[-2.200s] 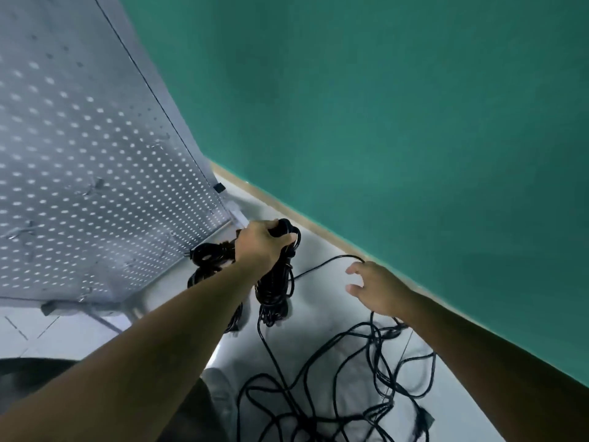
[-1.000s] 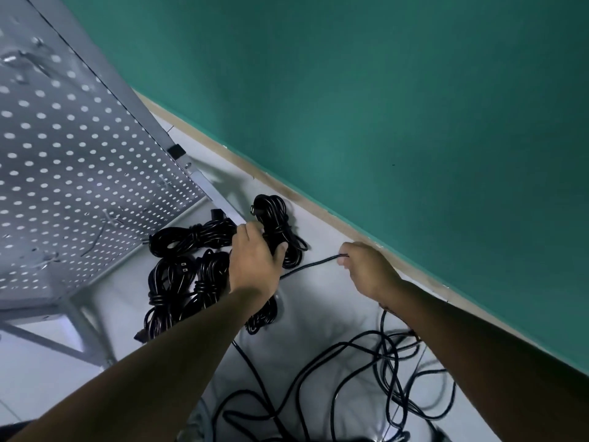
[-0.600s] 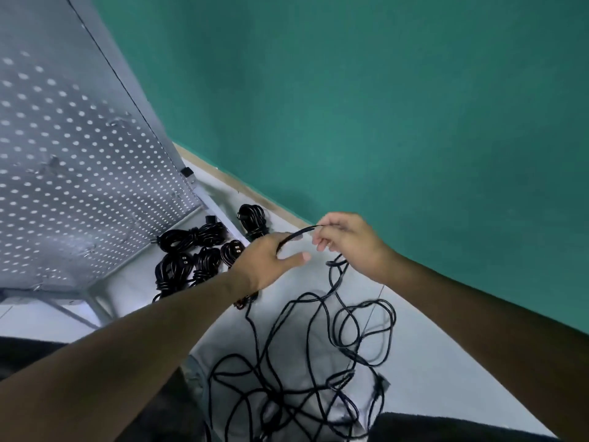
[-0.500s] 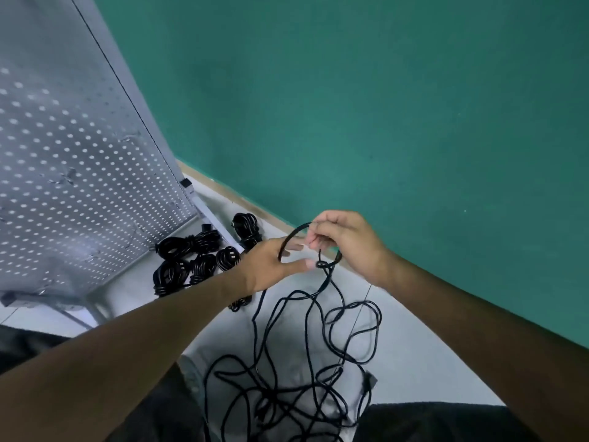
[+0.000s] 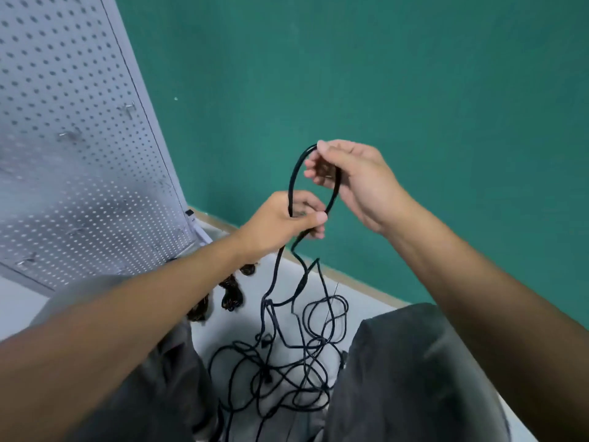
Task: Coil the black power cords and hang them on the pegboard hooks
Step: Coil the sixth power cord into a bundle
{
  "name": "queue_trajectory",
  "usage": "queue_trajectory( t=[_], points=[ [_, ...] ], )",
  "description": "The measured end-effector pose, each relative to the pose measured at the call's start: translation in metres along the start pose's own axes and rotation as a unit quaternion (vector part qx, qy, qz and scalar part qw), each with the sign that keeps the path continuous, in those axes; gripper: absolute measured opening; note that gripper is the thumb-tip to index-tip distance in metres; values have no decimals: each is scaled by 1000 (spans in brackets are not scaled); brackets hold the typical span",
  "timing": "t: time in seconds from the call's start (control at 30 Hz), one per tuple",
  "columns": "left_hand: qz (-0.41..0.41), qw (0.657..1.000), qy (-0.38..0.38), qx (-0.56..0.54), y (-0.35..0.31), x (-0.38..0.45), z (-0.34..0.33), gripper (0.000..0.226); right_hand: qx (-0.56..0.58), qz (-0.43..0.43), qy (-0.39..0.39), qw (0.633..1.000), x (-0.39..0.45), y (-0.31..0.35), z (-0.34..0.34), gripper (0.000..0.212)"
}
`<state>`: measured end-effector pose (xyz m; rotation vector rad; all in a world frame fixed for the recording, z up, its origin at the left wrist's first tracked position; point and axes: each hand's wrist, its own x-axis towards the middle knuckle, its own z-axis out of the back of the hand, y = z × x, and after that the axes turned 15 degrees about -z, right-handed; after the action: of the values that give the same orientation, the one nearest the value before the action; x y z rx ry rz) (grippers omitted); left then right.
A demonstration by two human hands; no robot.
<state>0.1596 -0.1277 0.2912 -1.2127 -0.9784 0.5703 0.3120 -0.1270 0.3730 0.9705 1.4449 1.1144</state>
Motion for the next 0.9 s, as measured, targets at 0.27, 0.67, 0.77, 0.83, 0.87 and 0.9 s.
queue_trajectory(
  t=[0.27, 0.67, 0.77, 0.83, 0.87, 0.9],
  points=[
    [-21, 993, -31, -116, -105, -1, -24, 16, -29, -46, 40, 998, -76, -22, -6, 62],
    [-80, 981, -84, -156, -278, 13, -36, 23, -97, 10, 79, 992, -151, -13, -29, 13],
    [-85, 977, -95, -172, -299, 8, -39, 22, -86, 7, 92, 992, -166, 6, -46, 17],
    [-90, 975, -104, -174, -306, 4, -38, 20, -65, -1, 86, 994, -174, 13, -53, 25],
    [-91, 975, -109, -170, -309, 1, -36, 19, -53, -3, 80, 995, -178, 17, -56, 27],
    [-89, 977, -115, -158, -309, -2, -34, 18, -40, -6, 74, 996, -180, 19, -57, 29]
  ],
)
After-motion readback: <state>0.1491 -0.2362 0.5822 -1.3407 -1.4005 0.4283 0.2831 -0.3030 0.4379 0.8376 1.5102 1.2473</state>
